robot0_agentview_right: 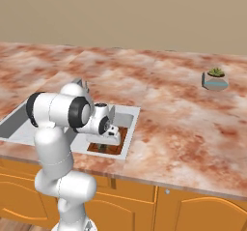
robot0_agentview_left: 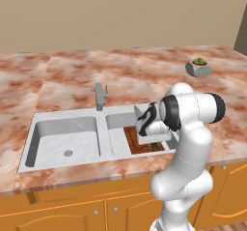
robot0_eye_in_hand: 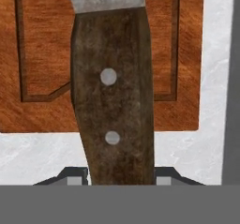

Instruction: Move the cutting board and knife to the sink. Then move spray from the cabinet to the counter.

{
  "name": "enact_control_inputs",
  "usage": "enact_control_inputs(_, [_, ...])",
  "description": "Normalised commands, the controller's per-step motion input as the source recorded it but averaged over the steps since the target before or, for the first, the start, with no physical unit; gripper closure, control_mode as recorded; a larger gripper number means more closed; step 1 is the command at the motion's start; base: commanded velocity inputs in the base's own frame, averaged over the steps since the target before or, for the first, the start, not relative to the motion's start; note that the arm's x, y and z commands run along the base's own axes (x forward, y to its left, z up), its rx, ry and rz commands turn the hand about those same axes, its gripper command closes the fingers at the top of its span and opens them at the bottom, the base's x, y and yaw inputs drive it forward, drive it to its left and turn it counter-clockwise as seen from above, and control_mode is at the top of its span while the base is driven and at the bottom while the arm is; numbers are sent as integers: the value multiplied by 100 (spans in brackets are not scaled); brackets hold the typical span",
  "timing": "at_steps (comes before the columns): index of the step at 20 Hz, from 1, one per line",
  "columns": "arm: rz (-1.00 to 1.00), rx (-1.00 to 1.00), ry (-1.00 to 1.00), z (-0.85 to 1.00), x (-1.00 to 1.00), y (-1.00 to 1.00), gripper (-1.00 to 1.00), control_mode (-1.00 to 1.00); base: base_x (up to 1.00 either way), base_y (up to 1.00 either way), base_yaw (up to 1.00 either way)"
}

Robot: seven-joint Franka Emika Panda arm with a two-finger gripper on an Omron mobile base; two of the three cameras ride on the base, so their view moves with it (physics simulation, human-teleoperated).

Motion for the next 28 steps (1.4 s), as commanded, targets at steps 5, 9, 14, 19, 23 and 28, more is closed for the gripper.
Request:
enact_control_inputs(5, [0,0,-1,-12,-3,0,100,-100,0,0,0])
enact_control_inputs(9, [0,0,0,-6,0,0,100,-100,0,0,0])
enact_control_inputs(14, [0,0,0,-4,0,0,-100,-100,0,0,0])
enact_control_inputs(19, [0,0,0,0,0,0,-100,-100,0,0,0])
enact_control_inputs(23, [0,-4,0,21,-2,0,-100,-100,0,0,0])
enact_control_inputs(28, [0,-2,-13,58,-12,1,-100,-100,0,0,0])
